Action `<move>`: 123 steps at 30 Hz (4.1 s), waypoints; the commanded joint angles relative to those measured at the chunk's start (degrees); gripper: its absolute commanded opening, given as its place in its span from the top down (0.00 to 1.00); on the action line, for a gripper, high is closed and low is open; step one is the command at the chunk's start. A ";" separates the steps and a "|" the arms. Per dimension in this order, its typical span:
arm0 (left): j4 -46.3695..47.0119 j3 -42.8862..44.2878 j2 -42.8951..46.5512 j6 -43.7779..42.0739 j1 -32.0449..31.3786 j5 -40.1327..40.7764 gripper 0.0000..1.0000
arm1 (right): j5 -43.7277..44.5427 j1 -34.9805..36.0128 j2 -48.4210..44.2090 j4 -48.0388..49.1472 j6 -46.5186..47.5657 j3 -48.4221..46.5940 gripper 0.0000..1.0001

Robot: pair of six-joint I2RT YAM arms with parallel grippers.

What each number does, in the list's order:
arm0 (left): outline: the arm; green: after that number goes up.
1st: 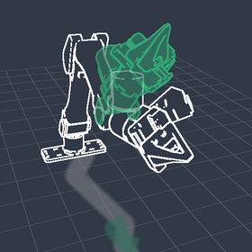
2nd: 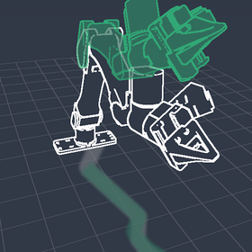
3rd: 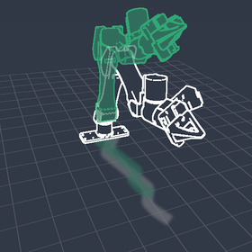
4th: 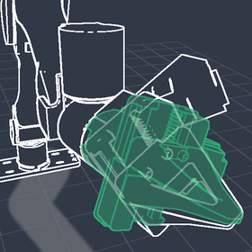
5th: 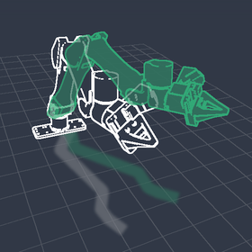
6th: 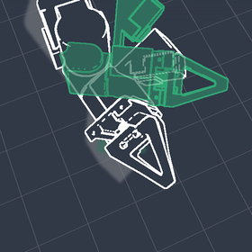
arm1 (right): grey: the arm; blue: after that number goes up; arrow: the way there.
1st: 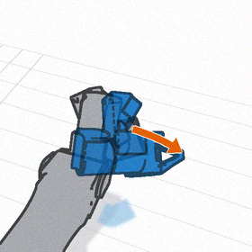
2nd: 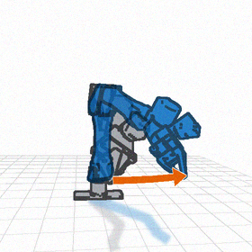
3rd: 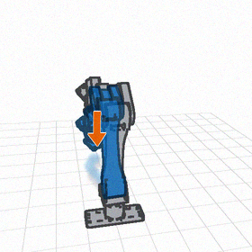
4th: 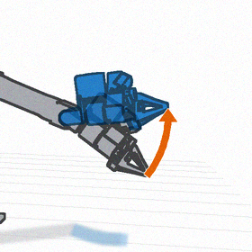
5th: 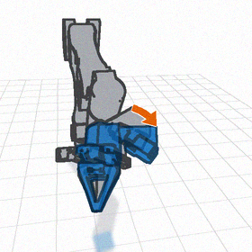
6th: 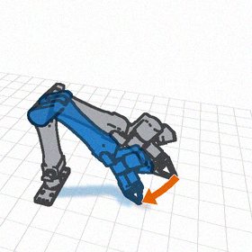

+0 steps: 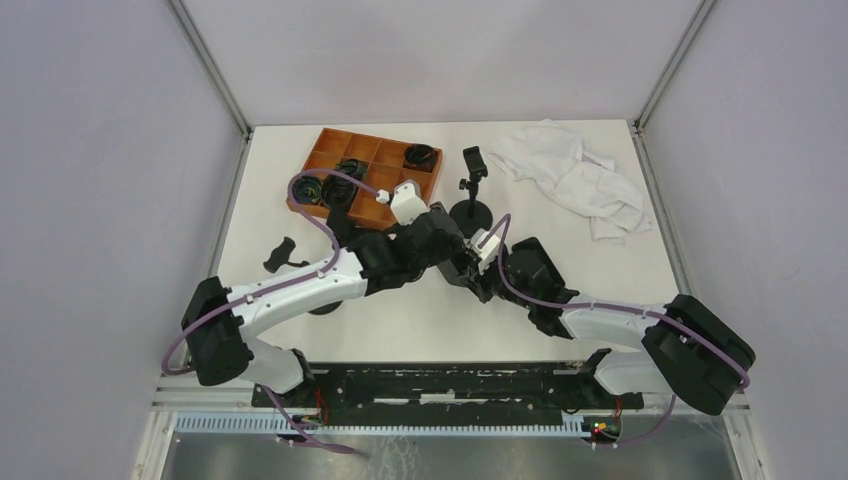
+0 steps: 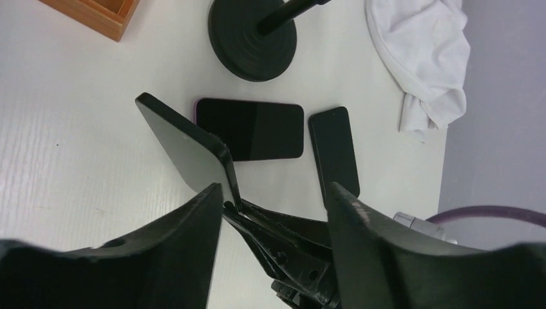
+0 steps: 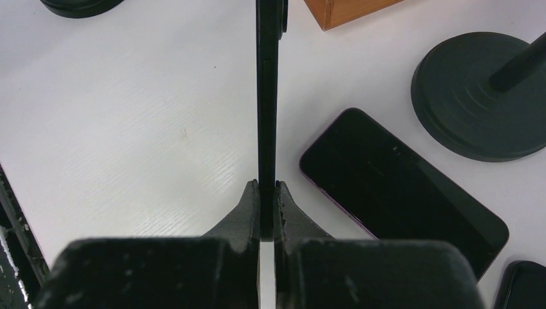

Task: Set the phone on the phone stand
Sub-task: Pick up the phone at the center of the board, then place the phone on the phone stand.

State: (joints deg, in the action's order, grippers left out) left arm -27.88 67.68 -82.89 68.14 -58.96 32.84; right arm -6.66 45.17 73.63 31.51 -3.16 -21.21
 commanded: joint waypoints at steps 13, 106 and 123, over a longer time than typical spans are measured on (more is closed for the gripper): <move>22.36 -14.25 24.83 -43.47 -0.28 -14.46 0.00 | -33.92 -15.24 -6.26 -2.99 4.60 -5.86 1.00; 21.04 -22.51 29.74 -62.36 47.00 -29.87 0.98 | -63.74 -25.86 0.78 -22.90 21.34 -13.55 0.05; 33.64 -24.24 22.89 -58.59 53.56 -39.43 0.98 | -64.38 -25.86 2.15 -23.52 21.88 -13.86 0.05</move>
State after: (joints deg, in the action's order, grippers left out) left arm -2.90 42.98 -58.54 7.53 -6.52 -3.62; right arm -70.43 19.44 75.59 6.79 17.89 -34.70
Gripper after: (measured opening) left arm 0.113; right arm 0.953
